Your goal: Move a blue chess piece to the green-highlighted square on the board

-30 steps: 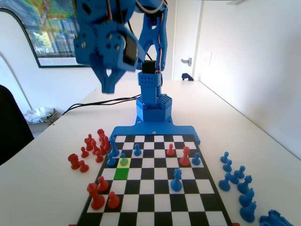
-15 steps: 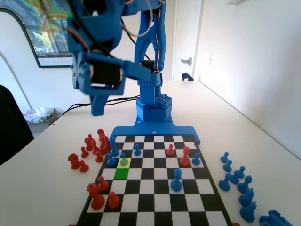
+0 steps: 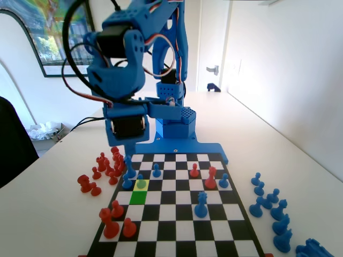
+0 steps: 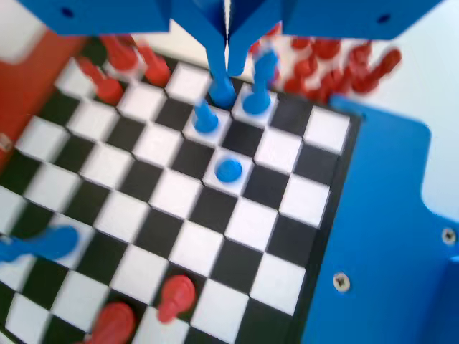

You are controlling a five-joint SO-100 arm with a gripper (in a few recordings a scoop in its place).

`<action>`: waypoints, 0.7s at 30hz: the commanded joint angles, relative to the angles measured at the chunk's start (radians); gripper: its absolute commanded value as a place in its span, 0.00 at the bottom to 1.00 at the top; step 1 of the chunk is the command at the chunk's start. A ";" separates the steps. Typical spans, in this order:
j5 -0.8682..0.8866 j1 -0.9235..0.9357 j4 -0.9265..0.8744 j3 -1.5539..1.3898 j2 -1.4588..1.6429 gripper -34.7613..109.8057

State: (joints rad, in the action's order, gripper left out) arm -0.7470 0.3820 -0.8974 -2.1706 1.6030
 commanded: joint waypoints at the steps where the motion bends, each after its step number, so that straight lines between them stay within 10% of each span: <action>1: 0.006 -0.015 0.021 -0.002 -0.003 0.25; 21: -0.046 -0.023 0.084 0.014 -0.055 0.28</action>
State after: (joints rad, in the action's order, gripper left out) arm -0.7731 0.3497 -0.8099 -2.1890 1.5217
